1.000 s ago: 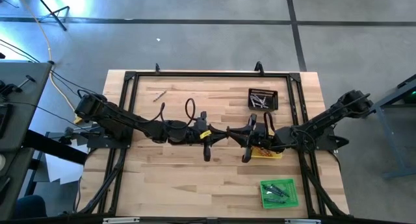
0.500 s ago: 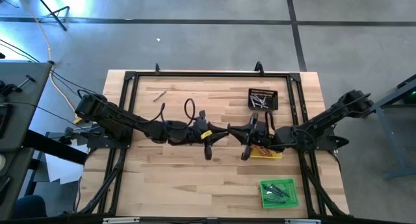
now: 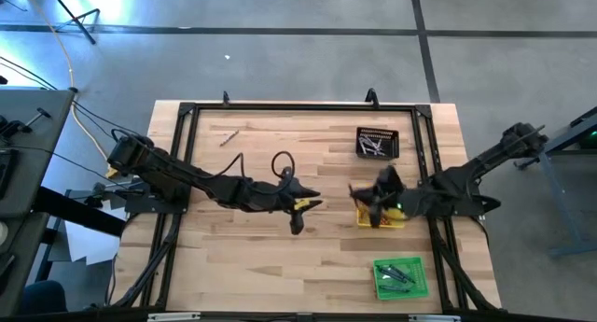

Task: Sort crayons
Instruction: Put the blue crayon into the green basket

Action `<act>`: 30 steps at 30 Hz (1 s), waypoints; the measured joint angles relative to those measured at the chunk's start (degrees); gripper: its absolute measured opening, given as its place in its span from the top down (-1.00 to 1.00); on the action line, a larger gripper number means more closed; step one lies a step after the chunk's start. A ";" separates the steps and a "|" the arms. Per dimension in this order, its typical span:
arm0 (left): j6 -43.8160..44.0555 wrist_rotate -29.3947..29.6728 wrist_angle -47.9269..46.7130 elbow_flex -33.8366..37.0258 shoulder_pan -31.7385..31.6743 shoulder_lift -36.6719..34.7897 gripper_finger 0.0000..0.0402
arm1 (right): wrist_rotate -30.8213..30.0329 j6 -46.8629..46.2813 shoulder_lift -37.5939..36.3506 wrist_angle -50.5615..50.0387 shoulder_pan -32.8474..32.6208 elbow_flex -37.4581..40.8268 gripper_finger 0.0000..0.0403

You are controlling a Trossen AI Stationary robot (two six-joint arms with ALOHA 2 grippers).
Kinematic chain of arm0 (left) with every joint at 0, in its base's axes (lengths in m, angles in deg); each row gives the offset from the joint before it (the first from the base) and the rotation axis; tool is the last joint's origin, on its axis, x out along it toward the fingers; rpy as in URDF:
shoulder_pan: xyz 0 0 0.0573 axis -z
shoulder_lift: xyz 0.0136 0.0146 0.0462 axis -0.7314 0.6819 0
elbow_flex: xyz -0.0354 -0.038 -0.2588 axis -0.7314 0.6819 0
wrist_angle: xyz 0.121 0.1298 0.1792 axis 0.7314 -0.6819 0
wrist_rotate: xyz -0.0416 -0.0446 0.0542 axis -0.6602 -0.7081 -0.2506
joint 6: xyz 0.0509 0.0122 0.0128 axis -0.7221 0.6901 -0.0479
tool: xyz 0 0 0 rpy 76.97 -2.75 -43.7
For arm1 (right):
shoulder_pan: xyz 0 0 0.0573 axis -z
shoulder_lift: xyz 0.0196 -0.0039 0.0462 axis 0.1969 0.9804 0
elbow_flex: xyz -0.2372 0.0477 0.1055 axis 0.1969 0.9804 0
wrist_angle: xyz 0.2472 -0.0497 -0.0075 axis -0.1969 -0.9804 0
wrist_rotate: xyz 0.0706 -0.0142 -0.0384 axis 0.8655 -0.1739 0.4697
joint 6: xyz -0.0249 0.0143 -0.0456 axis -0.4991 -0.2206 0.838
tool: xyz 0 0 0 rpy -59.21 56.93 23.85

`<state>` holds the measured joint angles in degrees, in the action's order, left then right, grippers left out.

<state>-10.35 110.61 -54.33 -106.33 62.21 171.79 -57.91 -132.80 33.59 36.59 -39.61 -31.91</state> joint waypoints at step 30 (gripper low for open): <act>3.76 4.33 -3.82 0.00 5.98 0.00 0.56 | 37.41 -54.71 37.36 -45.80 -25.96 -28.75 1.00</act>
<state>-6.59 114.93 -58.14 -106.33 68.19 171.79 -20.50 -187.51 70.95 -9.21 -65.57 -60.66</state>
